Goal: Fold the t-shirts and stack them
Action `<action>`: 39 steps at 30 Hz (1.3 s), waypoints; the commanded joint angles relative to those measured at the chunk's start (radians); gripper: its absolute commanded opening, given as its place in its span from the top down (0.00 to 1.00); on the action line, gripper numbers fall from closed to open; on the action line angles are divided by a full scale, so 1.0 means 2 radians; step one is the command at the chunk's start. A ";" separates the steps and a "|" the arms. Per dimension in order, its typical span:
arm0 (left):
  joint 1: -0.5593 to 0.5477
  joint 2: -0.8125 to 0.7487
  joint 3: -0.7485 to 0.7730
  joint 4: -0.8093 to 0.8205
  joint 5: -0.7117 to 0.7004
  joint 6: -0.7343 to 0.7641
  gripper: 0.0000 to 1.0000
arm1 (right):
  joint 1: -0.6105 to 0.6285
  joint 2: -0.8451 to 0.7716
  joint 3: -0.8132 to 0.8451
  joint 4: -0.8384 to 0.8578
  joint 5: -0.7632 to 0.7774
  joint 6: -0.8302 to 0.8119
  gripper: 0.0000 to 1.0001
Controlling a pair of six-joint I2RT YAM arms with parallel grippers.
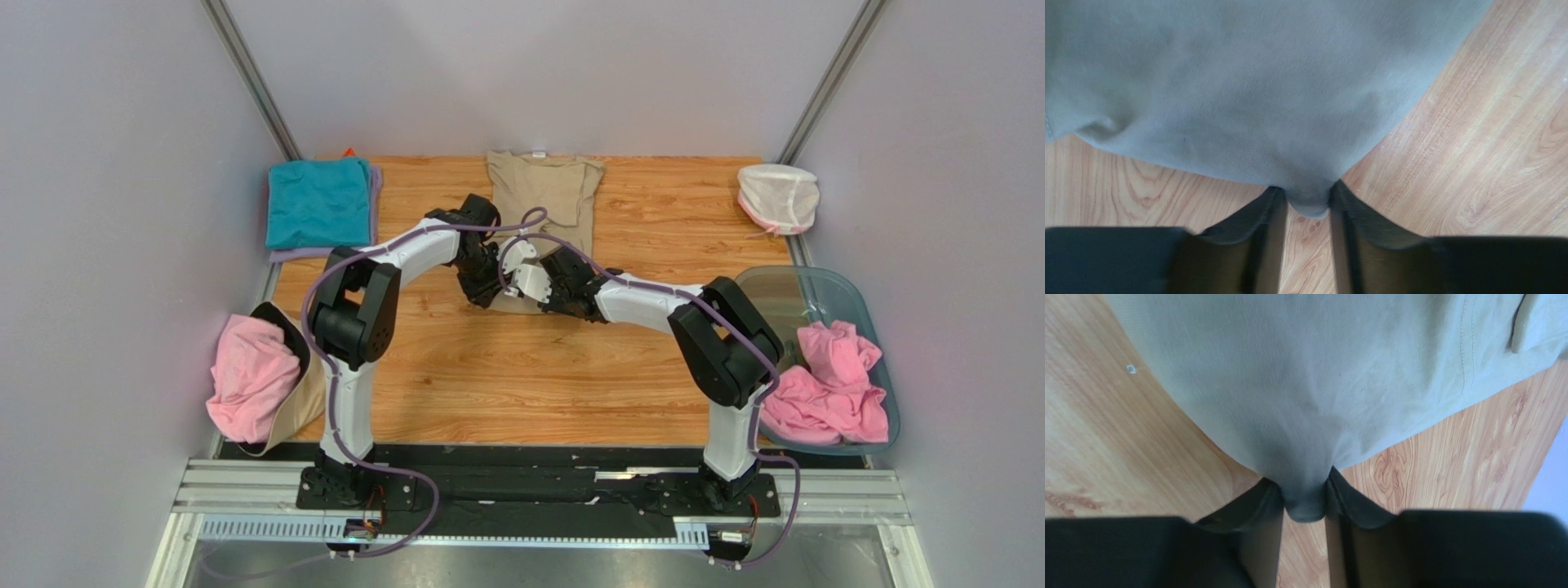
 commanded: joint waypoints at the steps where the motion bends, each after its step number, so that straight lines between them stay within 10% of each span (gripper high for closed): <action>1: -0.013 0.006 0.006 -0.016 0.018 0.006 0.68 | -0.005 0.025 0.000 0.010 -0.017 0.003 0.80; 6: -0.013 0.005 0.001 -0.017 0.021 0.002 1.00 | -0.005 0.016 -0.013 0.007 -0.016 0.006 1.00; 39: -0.112 -0.288 -0.318 -0.001 0.005 -0.102 1.00 | 0.247 -0.232 -0.152 -0.163 -0.035 0.142 1.00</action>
